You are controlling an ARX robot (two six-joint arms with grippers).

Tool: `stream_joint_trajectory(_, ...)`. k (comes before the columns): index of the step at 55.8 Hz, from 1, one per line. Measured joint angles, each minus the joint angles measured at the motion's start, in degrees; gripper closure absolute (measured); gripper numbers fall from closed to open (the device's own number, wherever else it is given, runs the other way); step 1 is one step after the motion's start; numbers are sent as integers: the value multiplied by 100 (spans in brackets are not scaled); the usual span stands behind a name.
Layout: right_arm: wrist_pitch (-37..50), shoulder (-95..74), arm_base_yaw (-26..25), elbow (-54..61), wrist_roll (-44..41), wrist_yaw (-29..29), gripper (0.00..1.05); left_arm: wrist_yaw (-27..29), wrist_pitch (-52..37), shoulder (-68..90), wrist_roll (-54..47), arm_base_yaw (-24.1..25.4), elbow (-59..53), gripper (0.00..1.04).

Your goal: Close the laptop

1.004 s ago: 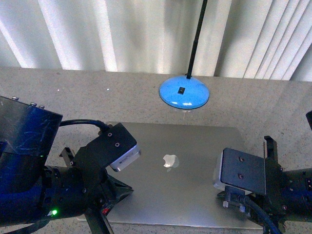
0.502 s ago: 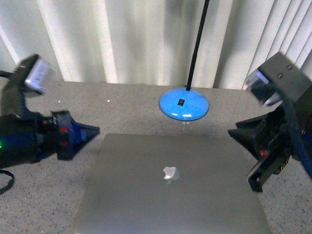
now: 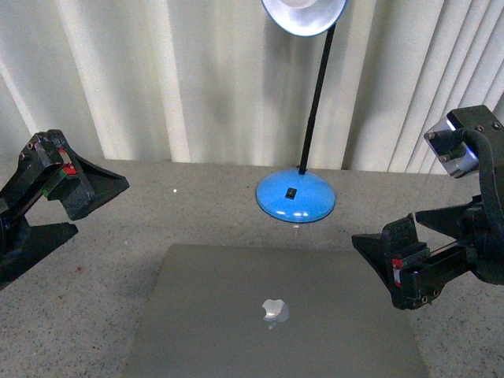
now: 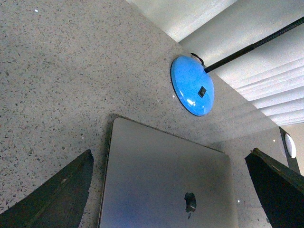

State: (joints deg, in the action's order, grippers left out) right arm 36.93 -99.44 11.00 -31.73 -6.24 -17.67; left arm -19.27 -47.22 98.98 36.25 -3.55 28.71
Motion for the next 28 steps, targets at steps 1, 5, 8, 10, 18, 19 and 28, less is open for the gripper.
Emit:
stream_joint_trajectory(1,15,-4,2,2,2,26,8,0,0,0,0,0,0,7)
stream_joint_trajectory(5,1167,-267,105,278,245,962,17,608,-643,168,-334,-90,-153,15)
stream_joint_trajectory(8,2216,-452,131,691,407,1725,29,1305,-1532,317,-1062,-149,-481,26)
stream_joint_trajectory(10,2922,-435,76,1051,459,2212,39,1679,-2074,321,-1556,-146,-745,35)
stream_joint_trajectory(18,4192,411,-225,1803,525,2623,72,2275,-3152,-595,-3016,-31,-1576,69)
stream_joint_trajectory(19,4197,555,-256,1904,525,2586,75,2269,-3139,-737,-3108,-24,-1663,73)
stream_joint_trajectory(28,3724,1755,-468,2522,544,2371,102,1963,-2632,-1755,-3480,319,-2188,101)
